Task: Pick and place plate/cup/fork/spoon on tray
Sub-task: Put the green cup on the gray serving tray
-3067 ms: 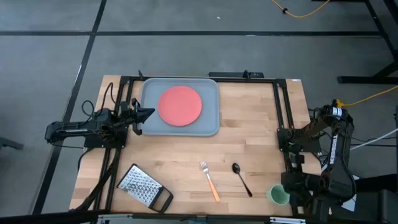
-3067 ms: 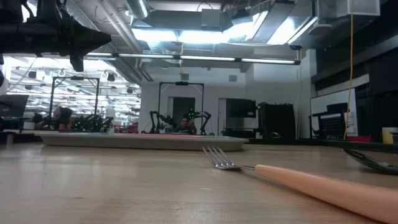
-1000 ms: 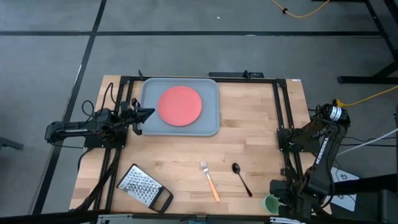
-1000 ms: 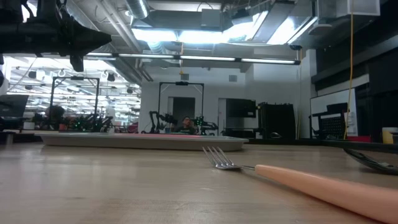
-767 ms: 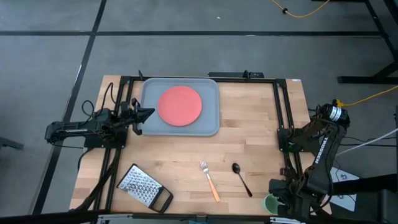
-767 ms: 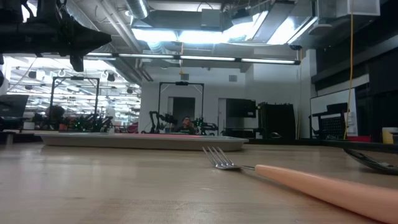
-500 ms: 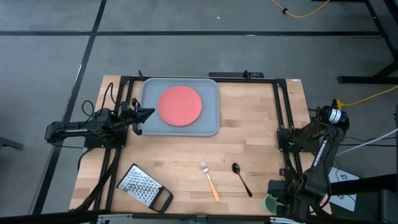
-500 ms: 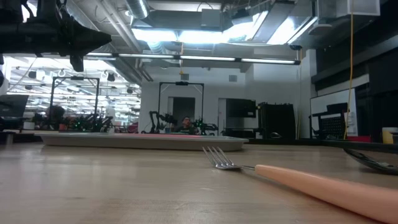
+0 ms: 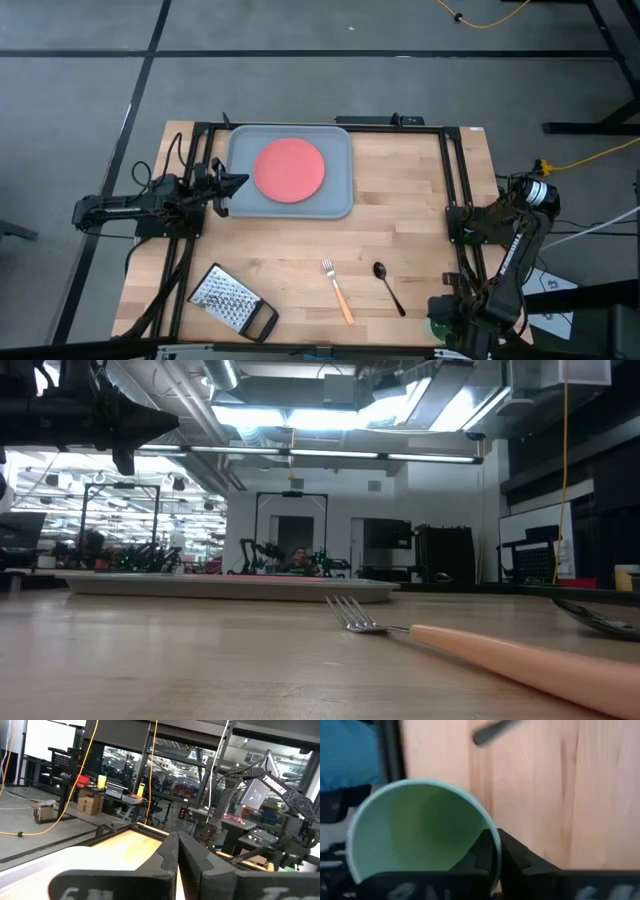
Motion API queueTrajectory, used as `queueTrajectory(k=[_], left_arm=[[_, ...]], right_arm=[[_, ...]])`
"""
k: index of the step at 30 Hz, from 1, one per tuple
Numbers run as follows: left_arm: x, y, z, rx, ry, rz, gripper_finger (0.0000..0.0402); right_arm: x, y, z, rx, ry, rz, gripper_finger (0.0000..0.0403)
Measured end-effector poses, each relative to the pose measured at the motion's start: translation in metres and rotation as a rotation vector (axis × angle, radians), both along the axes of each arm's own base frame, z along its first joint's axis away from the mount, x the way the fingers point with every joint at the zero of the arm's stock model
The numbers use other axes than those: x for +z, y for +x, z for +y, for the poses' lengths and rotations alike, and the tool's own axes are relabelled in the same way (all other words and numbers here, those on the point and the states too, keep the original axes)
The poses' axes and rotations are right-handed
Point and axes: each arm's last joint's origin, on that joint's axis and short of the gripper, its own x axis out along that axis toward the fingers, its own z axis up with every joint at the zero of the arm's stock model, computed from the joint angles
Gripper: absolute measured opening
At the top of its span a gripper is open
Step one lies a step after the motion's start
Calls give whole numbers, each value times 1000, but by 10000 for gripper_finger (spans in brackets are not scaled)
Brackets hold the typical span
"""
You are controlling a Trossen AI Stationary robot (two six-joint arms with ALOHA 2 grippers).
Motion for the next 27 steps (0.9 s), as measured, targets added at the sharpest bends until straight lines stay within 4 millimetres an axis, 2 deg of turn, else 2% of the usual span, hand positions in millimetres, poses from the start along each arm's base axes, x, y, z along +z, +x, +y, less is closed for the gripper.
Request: queueTrajectory(k=[4, 7, 12, 16, 20, 23, 27], left_arm=[[0, 0, 0, 0, 0, 0, 0], [0, 0, 0, 1, 0, 0, 0], [0, 0, 0, 1, -1, 0, 0], [0, 0, 0, -6, -24, -9, 0], [0, 0, 0, -33, -115, -44, 0], [1, 0, 0, -28, -114, -47, 0], [1, 0, 0, -16, -88, -38, 0]], right_arm=[[3, 3, -8, 144, -106, -57, 8], [16, 7, -26, 198, -251, 8, 6], [73, 21, -53, 297, -483, -58, 4], [114, 43, -69, 373, -650, -384, 3], [139, 60, -96, 248, -918, -605, 3], [156, 72, -125, 46, -1109, -749, 3], [163, 93, -166, -273, -1169, -813, 3]])
